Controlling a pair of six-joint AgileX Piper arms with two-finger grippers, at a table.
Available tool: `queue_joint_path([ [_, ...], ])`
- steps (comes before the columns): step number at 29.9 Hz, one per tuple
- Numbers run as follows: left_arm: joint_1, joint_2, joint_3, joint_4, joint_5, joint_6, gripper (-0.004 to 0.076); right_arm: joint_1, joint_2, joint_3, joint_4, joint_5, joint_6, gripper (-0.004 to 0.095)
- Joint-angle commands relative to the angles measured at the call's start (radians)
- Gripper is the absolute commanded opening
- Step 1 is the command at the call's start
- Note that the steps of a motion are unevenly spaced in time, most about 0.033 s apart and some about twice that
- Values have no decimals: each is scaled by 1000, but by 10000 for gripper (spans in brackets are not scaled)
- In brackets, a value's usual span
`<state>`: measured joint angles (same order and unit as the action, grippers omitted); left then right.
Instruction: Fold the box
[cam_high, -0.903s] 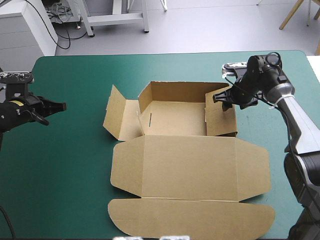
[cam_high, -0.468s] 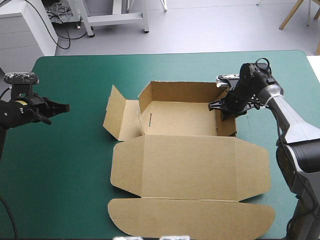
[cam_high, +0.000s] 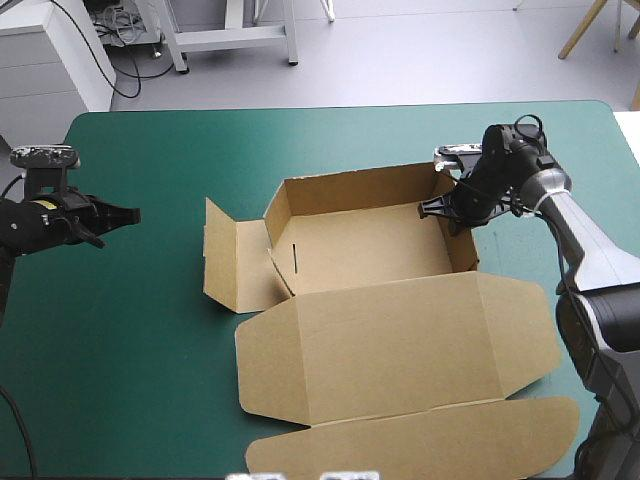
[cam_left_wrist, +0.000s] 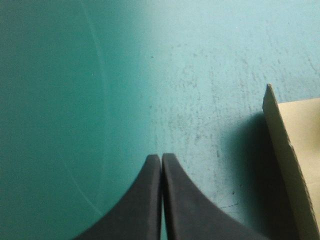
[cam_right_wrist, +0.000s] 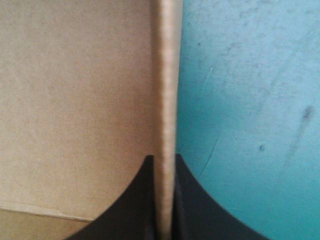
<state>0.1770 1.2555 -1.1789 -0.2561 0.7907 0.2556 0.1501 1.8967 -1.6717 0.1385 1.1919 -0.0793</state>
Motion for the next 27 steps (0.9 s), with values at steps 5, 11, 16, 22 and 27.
queue_joint_path([
  [5, -3, -24, -24, 2, -60, 8, 0, -74, -240, -25, 127, 10, -109, -19],
  [11, -3, -24, -24, -45, -54, 15, 211, -173, -370, -25, 199, 10, -164, -19],
  [16, -3, -24, -24, -211, -78, 15, 463, -269, -428, -23, 248, 11, -179, -19],
  [22, -3, -24, -24, -446, -59, 15, 459, -354, -453, -21, 441, 11, -238, -19],
  [27, -3, -24, -24, -547, 4, 15, 433, -355, -453, 17, 555, 11, -284, -19],
])
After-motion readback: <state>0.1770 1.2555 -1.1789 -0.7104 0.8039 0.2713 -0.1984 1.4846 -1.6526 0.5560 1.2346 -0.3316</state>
